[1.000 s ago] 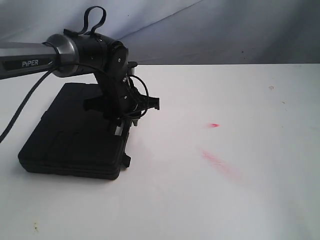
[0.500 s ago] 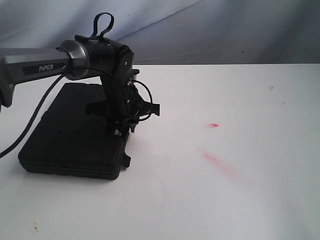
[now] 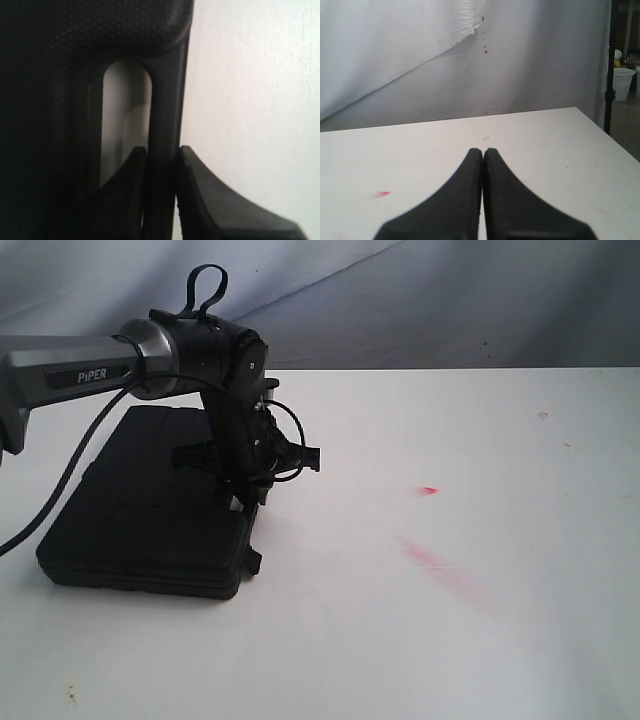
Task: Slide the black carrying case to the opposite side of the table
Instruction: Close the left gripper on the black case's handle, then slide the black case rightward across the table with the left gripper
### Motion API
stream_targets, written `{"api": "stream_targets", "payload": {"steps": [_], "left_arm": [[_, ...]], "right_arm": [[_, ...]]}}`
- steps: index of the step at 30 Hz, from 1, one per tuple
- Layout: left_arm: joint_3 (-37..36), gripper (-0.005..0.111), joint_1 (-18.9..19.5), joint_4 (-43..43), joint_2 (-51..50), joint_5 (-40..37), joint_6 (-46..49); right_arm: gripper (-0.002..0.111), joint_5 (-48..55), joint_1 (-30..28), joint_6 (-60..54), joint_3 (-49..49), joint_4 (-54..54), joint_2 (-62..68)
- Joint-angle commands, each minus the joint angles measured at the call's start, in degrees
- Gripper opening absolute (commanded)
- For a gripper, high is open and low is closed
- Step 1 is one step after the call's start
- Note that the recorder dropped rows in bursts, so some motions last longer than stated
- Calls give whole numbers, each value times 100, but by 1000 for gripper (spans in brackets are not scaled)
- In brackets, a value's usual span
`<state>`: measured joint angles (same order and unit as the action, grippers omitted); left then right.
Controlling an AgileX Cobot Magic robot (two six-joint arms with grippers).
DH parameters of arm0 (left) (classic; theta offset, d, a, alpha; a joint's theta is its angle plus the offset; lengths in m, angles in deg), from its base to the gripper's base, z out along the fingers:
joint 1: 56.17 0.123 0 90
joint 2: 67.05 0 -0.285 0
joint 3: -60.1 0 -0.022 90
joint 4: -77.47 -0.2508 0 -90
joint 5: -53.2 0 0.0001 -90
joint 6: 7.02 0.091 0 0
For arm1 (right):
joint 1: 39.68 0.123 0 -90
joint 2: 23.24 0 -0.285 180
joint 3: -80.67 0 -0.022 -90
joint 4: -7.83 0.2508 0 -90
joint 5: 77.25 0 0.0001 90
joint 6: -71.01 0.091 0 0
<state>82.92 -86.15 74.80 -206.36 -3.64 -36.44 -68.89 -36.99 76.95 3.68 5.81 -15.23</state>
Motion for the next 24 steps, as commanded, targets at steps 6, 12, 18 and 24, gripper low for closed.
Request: {"api": "stream_targets", "payload": {"steps": [6, 12, 18, 24], "left_arm": [[29, 4, -202, 267, 13, 110, -340], [56, 4, -361, 267, 13, 255, -531], [426, 4, -538, 328, 13, 92, -649], [912, 4, -764, 328, -81, 45, -864]], "right_arm": [[0, -20, 17, 10, -23, -51, -22], [0, -20, 17, 10, -23, -51, -22], [0, -20, 17, 10, -23, -51, -22], [0, -20, 17, 10, -23, -51, -22]]}}
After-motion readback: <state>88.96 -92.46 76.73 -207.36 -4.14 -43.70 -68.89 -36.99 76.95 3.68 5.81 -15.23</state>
